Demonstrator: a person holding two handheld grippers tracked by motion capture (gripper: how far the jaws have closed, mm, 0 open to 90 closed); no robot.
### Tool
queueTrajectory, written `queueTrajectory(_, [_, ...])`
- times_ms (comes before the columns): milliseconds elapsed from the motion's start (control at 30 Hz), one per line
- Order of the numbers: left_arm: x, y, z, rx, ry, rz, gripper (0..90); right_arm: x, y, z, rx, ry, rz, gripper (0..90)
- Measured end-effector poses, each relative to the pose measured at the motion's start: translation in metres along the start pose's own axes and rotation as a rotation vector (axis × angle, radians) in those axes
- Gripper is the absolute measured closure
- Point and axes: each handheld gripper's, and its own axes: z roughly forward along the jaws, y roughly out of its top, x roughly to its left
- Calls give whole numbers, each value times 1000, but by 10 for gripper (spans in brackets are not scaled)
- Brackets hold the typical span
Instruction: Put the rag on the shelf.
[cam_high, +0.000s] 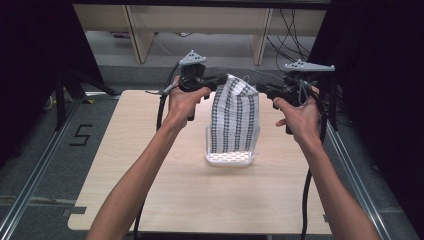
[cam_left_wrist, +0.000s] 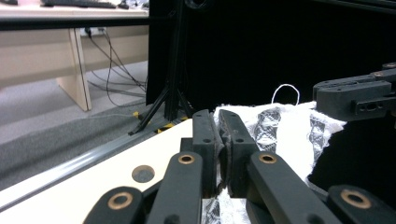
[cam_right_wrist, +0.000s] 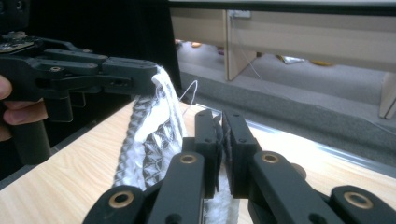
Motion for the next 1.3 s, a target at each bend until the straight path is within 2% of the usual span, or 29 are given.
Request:
queueTrajectory(33, [2,-1,3,2,3,-10,854,-4,0,4,1,-1,-7,859])
queueTrajectory(67, [4,-3,5,5,7,-18,854,-6,-1,7,8,-4,18,859])
queueTrajectory(100, [6,-4,8,10,11,-21,854,-10,-1,11,4,-6,1,858])
queueTrajectory(133, [8,-5,10,16,16,-26,854,-11,-1,14,16,-2,31,858])
queueTrajectory(200, [13,-7,13,20,21,-38,854,-18,-2,21,17,-2,26,858])
queueTrajectory(233, [14,-8,14,22,24,-44,854,-19,-3,24,26,2,54,857])
queueTrajectory(300, [18,-11,17,27,30,-55,853,-24,-4,30,35,1,56,856])
queueTrajectory(433, [24,-18,22,53,37,-77,849,-30,-8,43,57,-14,97,854])
queueTrajectory(567, [30,-25,25,81,42,-76,846,-37,-13,54,76,-17,101,852])
queueTrajectory(633, [32,-29,26,92,43,-82,845,-38,-17,59,95,-20,127,849])
queueTrajectory(733, [36,-35,28,100,46,-87,839,-42,-20,66,103,-19,121,844])
queueTrajectory(767, [37,-36,29,109,43,-85,834,-42,-23,69,111,-17,145,842])
queueTrajectory(800, [39,-38,30,117,39,-87,830,-43,-24,71,119,-20,137,841])
queueTrajectory(867, [42,-44,32,143,27,-91,800,-43,-28,75,133,-30,145,834])
queueTrajectory(967, [45,-51,34,167,11,-127,669,-47,-36,82,153,-20,170,791])
queueTrajectory(1000, [45,-53,35,179,14,-130,618,-47,-38,83,151,-19,200,774])
queueTrajectory(1033, [45,-53,35,184,24,-125,562,-49,-41,85,145,-19,188,750])
queueTrajectory(1100, [45,-54,35,189,25,-120,501,-48,-43,86,161,-31,207,712])
queueTrajectory(1167, [44,-54,34,193,5,-111,538,-50,-44,87,164,-29,176,710])
queueTrajectory(1300, [41,-52,28,187,-12,-106,529,-48,-45,86,164,-16,195,700])
